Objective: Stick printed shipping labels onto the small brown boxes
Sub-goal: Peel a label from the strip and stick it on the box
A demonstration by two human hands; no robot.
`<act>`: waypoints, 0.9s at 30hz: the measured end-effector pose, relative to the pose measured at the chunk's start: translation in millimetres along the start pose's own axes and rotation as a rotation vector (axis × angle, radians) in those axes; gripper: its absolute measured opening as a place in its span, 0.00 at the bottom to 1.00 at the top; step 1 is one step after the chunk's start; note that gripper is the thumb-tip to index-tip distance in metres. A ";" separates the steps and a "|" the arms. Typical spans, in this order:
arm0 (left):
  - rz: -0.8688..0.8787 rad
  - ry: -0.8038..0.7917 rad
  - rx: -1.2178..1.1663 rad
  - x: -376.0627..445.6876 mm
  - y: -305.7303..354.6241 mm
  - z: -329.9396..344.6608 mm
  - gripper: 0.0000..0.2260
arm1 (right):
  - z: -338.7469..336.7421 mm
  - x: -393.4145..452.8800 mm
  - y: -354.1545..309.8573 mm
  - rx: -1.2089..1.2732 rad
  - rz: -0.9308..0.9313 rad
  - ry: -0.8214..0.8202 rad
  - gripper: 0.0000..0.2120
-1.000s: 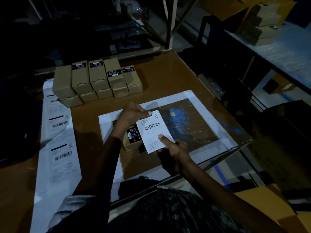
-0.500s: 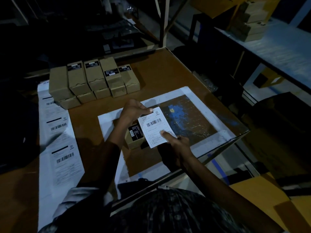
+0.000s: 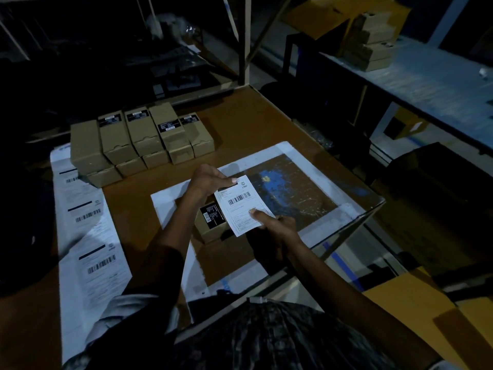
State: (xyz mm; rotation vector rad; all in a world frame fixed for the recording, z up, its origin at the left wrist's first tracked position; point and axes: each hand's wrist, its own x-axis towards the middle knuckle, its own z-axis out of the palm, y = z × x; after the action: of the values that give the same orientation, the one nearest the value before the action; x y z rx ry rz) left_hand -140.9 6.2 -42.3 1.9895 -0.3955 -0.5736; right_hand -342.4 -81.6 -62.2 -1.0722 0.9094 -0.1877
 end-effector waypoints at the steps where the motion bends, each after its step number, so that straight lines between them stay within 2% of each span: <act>1: -0.003 0.004 0.002 0.2 0.2 0.0 0.08 | 0.7 -1.3 -0.6 -0.006 0.000 0.006 0.12; 8: 0.002 -0.009 -0.020 1.1 -3.5 -2.7 0.10 | 3.6 -5.2 -2.7 -0.010 -0.007 0.010 0.11; 13: -0.012 0.003 -0.020 2.7 -4.3 -2.7 0.11 | 0.9 -6.8 -6.6 -0.018 -0.012 0.005 0.05; 18: -0.033 0.010 -0.011 5.6 -5.1 -1.3 0.11 | -0.3 -5.9 -9.0 -0.016 0.002 -0.021 0.10; 23: -0.050 0.016 -0.006 9.0 -7.0 -0.2 0.13 | 0.3 -5.8 -9.7 -0.019 0.031 -0.018 0.07; 27: -0.067 0.014 -0.007 10.4 -6.7 0.1 0.14 | 0.7 -4.2 -8.6 -0.015 0.048 -0.022 0.10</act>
State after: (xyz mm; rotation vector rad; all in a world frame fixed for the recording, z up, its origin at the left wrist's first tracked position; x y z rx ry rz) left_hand -132.0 4.0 -50.6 2.0049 -0.3189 -0.6025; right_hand -342.1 -83.2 -52.7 -1.0633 0.9174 -0.1295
